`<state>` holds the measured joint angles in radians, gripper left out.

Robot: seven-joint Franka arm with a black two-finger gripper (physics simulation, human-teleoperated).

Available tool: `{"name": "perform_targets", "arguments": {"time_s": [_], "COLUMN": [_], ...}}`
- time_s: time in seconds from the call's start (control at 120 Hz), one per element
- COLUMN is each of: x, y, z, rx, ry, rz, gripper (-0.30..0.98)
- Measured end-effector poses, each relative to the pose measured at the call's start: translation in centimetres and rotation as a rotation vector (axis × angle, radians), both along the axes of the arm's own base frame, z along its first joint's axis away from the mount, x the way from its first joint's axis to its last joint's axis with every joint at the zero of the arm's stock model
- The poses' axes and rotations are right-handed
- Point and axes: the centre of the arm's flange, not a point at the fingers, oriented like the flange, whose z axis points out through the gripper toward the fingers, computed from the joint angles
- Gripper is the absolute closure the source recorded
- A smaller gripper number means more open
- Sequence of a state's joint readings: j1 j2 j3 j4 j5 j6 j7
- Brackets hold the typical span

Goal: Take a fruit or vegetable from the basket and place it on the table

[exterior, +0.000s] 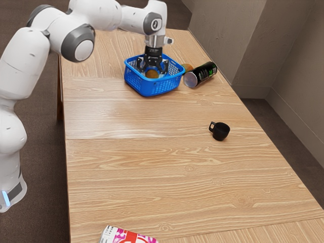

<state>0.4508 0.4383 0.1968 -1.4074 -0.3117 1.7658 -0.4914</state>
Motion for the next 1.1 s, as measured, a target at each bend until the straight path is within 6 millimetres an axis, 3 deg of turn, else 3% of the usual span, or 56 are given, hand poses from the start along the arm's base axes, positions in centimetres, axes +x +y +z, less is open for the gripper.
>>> {"name": "perform_targets", "arguments": {"time_s": [0.183, 0.283, 0.358, 0.433, 0.525, 0.642, 0.783, 0.908, 1.1], "x": [-1.4, -1.9, -1.1, 0.7, 3.2, 4.7, 5.0, 5.3, 5.6], "y": [-2.6, -2.8, -3.6, -6.9, -11.7, -15.0, -15.8, -16.6, -16.6], "z": [7.3, 10.8, 13.3, 14.5, 14.6, 13.8, 13.4, 13.1, 12.8], "rx": [0.037, 0.075, 0.108, 0.126, 0.139, 0.145, 0.148, 0.149, 0.164], "ry": [-0.085, -0.118, -0.141, -0.145, -0.133, -0.109, -0.096, -0.093, -0.093], "rz": [-0.031, -0.043, -0.073, -0.141, -0.233, -0.299, -0.317, -0.333, -0.337], "gripper": [0.35, 0.35, 0.35, 0.35, 0.34, 0.35, 0.35, 0.14, 0.04]}}
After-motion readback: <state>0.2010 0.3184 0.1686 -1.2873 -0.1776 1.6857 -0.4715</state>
